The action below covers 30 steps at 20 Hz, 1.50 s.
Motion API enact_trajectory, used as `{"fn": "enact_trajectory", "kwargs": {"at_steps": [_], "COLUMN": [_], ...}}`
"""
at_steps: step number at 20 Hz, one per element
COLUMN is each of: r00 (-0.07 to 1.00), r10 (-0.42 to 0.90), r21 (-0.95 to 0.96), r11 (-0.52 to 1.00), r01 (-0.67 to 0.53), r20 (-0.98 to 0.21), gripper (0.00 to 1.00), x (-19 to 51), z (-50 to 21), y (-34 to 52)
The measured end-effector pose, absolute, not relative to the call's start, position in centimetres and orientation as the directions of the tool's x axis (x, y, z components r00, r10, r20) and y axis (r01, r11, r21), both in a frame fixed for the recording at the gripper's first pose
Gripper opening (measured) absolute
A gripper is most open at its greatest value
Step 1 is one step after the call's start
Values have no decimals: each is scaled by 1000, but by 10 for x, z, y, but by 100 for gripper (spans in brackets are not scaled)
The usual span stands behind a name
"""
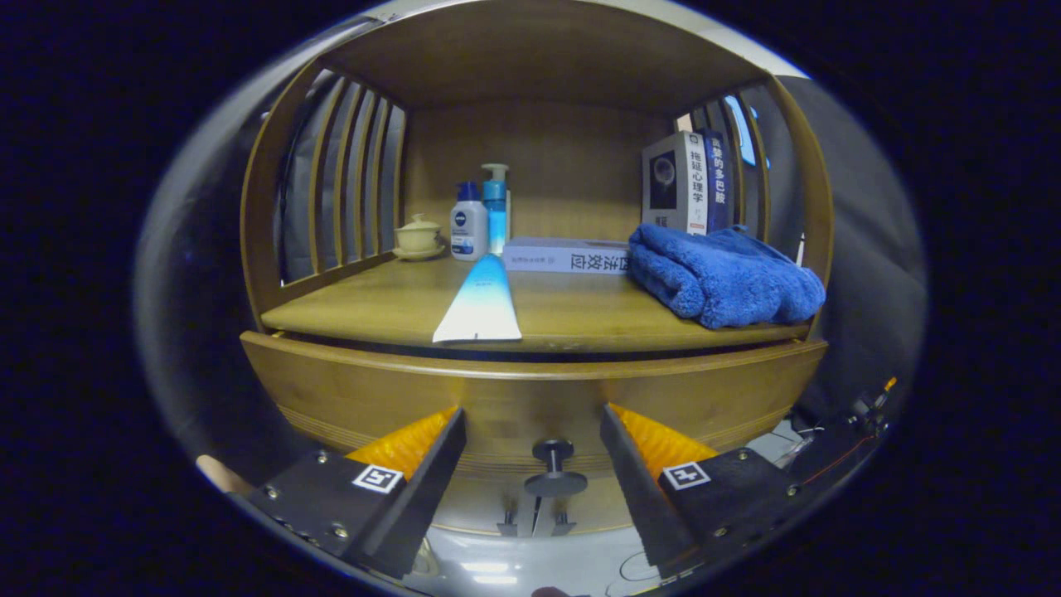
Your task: Pull open the drawer, take out the items inside it, and place them on the countertop above the cabinet.
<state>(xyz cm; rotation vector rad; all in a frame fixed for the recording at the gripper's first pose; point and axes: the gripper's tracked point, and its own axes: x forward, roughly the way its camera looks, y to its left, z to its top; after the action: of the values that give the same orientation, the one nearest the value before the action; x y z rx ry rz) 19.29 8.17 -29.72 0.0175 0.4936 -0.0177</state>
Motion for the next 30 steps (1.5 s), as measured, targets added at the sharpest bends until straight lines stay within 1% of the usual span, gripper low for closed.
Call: {"fn": "enact_trajectory", "kwargs": {"at_steps": [4, 14, 19, 22, 27, 30], "r00": [883, 885, 887, 880, 891, 907], "r10": [-10, -28, -18, -5, -9, -6], "r21": [19, -43, -38, 1, -39, -73], "r11": [1000, 999, 999, 1000, 999, 997], "r01": [22, 9, 0, 6, -10, -27], "r20": [-469, -464, -461, -475, -454, -420], "gripper": [98, 98, 98, 98, 98, 98], "x": [204, 204, 204, 198, 174, 160], "z": [-299, -303, -304, -306, -287, -258], "y": [82, 79, 79, 78, 63, 51]}}
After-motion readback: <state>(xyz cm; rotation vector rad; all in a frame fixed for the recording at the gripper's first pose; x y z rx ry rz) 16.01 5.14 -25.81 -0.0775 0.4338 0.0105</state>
